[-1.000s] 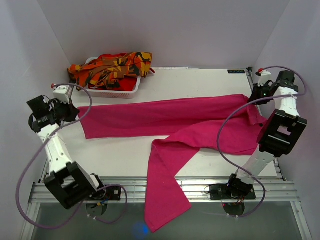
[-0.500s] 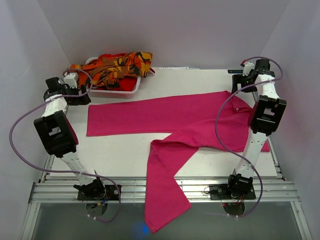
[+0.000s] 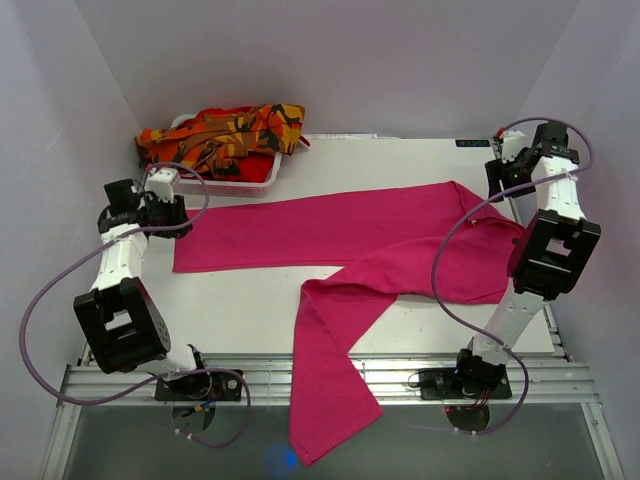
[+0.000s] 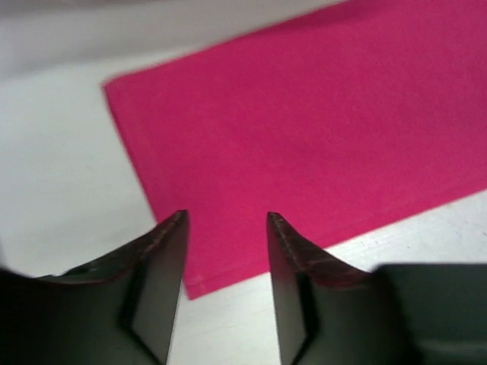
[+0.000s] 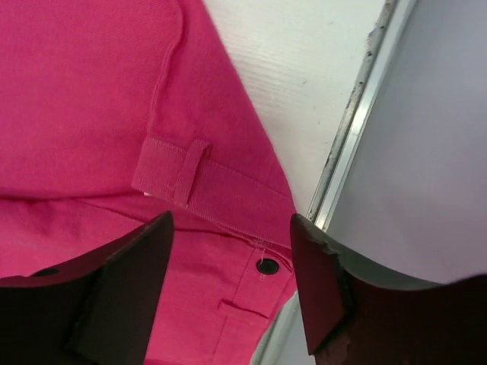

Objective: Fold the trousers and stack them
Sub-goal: Flatten the trousers out

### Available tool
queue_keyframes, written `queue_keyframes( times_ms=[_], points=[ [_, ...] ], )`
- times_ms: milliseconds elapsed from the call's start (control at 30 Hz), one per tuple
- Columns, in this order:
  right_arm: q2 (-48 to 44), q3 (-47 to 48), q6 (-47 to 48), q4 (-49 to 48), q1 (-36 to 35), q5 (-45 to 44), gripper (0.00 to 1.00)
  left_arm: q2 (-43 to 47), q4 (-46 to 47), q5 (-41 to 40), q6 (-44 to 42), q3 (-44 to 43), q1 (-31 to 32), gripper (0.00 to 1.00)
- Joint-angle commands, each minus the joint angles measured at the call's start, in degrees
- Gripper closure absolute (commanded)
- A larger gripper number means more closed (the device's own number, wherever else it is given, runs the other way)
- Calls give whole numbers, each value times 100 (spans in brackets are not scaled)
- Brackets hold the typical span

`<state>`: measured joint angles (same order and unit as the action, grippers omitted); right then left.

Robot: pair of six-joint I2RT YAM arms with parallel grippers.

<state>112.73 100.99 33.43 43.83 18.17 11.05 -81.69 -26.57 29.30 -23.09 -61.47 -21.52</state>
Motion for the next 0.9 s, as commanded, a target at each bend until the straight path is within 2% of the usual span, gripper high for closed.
queue_keyframes(
  times_ms=[0, 167, 200, 267, 300, 500, 567, 633, 733, 767, 867],
  points=[
    [-58, -386, 436, 380, -42, 126, 34, -329, -270, 120, -73, 399, 148, 48],
    [-128, -791, 480, 512, -42, 196, 44, -1199, -279, 103, 340, 312, 174, 64],
    [-154, -931, 541, 538, -42, 213, 44, -1513, -279, 68, 471, 277, 174, 71],
    [-303, -1133, 603, 582, -42, 275, 45, -1805, -279, -38, 603, 197, 174, 75],
    [-443, -1352, 673, 582, -59, 275, 45, -2076, -270, -151, 761, 93, 174, 84],
    [-813, -1925, 884, 661, -77, 345, 45, -3080, -156, -618, 1245, -584, 87, 100],
    [-945, -1978, 1025, 810, -86, 537, 44, -3387, -182, -680, 1377, -1023, -27, 100],
    [-1120, -1995, 1174, 1046, -86, 670, 42, -3424, -270, -409, 1369, -1374, -124, 100],
    [-1357, -2013, 1595, 1337, -86, 907, 37, -2916, -621, 452, 808, -1377, -151, 80],
    [-1420, -2057, 1840, 1547, -103, 1047, 36, -2679, -857, 671, 632, -1228, -151, 68],
    [-1744, -2258, 2097, 1733, -200, 1110, 35, -1485, -1506, 1218, -360, -886, 24, 54]
  ],
)
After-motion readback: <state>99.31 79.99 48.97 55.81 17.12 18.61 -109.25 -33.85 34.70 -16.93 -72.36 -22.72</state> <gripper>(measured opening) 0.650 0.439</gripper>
